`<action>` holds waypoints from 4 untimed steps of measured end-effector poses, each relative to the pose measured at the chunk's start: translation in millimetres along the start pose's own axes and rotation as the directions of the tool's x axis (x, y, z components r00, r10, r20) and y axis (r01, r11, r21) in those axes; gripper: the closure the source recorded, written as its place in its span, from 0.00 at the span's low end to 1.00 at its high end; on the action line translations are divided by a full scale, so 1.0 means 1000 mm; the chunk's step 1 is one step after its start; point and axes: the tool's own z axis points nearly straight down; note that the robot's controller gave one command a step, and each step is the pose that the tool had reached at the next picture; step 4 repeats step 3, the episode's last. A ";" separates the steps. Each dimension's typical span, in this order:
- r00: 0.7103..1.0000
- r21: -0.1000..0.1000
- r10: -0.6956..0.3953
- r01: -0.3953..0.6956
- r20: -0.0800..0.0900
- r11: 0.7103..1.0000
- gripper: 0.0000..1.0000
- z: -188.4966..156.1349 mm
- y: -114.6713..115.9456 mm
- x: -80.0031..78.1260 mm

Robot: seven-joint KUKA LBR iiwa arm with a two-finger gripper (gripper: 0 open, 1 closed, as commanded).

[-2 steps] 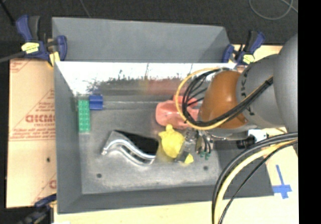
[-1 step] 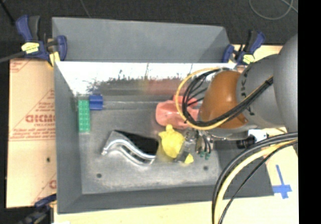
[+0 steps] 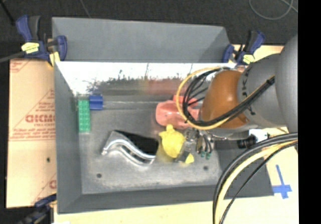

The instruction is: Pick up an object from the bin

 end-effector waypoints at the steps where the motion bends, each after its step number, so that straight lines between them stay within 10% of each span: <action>1: 1.000 -0.001 -0.002 0.002 0.001 1.000 1.00 -0.012 0.000 0.000; 4: 1.000 0.001 -0.005 0.005 -0.004 1.000 1.00 -0.032 0.000 0.000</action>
Offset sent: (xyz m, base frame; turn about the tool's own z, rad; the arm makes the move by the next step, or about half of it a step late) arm -0.0001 0.0000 0.0387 0.0000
